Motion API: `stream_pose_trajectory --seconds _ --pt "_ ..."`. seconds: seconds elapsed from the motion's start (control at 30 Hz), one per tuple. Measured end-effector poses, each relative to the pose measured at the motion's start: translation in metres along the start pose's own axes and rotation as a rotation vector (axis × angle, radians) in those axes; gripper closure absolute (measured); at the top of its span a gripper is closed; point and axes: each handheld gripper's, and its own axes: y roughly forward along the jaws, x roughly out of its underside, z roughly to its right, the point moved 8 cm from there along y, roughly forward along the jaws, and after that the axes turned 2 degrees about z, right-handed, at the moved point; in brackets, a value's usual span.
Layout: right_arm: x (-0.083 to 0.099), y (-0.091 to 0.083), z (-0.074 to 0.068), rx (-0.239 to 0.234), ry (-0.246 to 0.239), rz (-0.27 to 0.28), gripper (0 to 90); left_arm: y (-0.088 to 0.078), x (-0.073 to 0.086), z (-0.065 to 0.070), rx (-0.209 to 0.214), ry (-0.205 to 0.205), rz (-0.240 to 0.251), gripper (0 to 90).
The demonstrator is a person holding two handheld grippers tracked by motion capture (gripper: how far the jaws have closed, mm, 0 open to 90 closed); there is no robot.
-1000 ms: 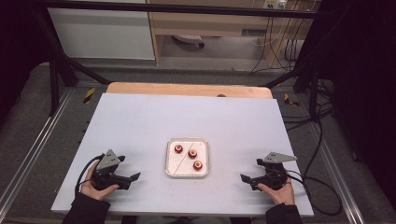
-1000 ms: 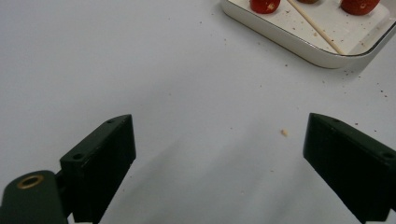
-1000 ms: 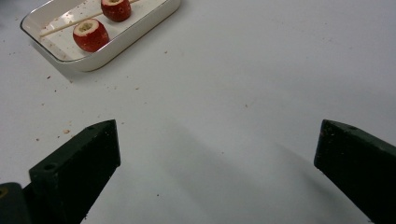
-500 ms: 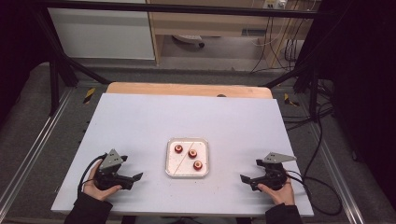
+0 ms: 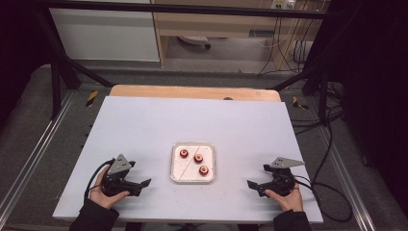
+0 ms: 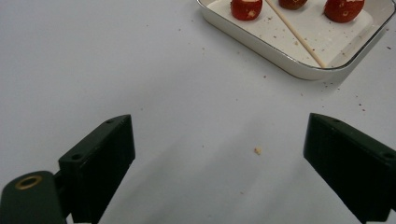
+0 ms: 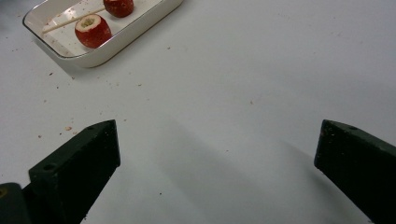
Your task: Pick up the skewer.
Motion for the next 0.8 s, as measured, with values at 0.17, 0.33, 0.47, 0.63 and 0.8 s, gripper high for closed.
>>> stream_pose_trajectory --seconds 0.17,0.33,0.47,0.63,0.8 --pt "0.0 0.0 0.0 -0.003 0.002 0.001 0.9 0.002 -0.004 0.004 0.001 -0.001 0.003 9.3" --pt "0.0 0.0 0.0 -0.003 0.001 0.002 0.9 0.005 -0.006 0.009 0.001 -0.001 -0.002 9.3" --pt "-0.001 0.0 0.0 -0.004 0.006 0.004 1.0 0.006 -0.01 0.014 0.007 -0.002 -0.001 9.6" --pt "-0.001 0.0 -0.001 -0.005 -0.002 0.0 1.1 0.008 -0.015 0.019 0.002 -0.005 -0.005 9.9" --pt "-0.001 0.0 -0.001 -0.002 -0.002 0.0 1.1 0.011 -0.024 0.025 -0.002 -0.005 -0.011 9.9"
